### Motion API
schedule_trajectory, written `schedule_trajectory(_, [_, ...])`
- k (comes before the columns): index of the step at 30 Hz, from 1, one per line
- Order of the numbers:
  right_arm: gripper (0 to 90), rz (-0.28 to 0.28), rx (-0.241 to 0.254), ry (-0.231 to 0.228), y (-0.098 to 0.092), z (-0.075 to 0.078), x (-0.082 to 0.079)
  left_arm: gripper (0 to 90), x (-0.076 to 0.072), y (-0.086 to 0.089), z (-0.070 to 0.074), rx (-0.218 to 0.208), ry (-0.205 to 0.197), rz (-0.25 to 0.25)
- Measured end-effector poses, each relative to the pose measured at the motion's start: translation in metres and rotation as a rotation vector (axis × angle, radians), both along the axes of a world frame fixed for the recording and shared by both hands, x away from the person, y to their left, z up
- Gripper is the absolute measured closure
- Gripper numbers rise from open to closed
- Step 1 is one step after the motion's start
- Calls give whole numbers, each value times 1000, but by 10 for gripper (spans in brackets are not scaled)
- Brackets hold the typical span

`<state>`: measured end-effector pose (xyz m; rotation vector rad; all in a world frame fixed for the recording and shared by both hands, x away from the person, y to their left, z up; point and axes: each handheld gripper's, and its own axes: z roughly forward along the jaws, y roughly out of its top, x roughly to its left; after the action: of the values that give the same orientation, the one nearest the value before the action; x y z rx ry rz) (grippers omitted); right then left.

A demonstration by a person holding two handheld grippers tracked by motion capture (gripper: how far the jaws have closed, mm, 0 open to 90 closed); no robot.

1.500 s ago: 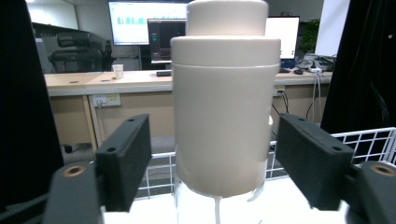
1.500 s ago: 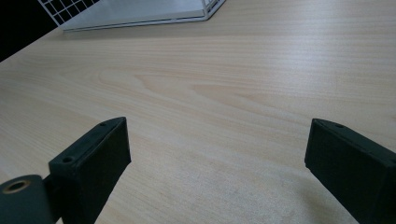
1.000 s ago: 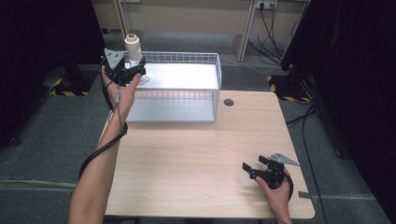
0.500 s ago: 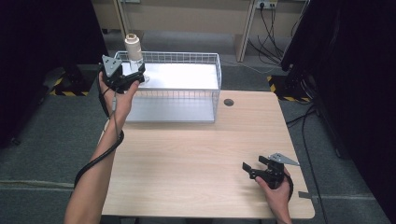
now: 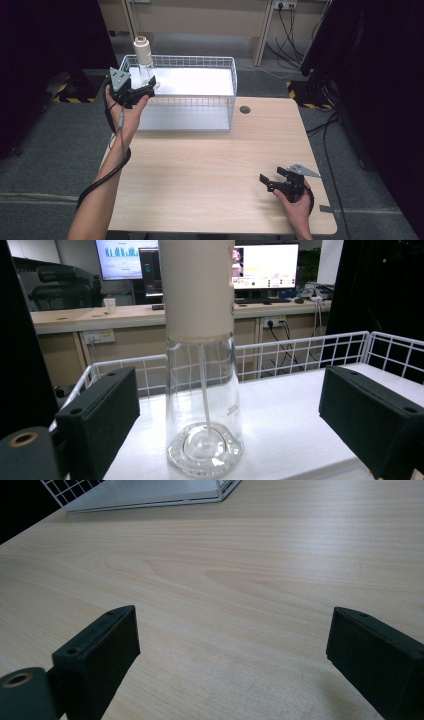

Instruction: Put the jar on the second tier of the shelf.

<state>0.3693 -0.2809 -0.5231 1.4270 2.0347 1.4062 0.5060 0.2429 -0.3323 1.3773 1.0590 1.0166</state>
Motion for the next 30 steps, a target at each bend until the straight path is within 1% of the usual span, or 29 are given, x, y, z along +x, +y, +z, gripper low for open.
schedule_trajectory(7, [71,-1,-1,0,0,0,0,88,-8,0,-9,-4,5,-9])
schedule_trajectory(14, [72,0,-3,-2,0,0,0,85,-15,0,-16,4,7,-15])
schedule_trajectory(20, [72,0,-3,-3,0,0,0,83,-21,1,-22,1,14,-19])
schedule_trajectory(23, [71,0,-4,-3,0,0,0,80,-26,1,-28,4,15,-23])
schedule_trajectory(30, [72,1,-6,-5,0,0,0,79,-34,3,-37,2,25,-28])
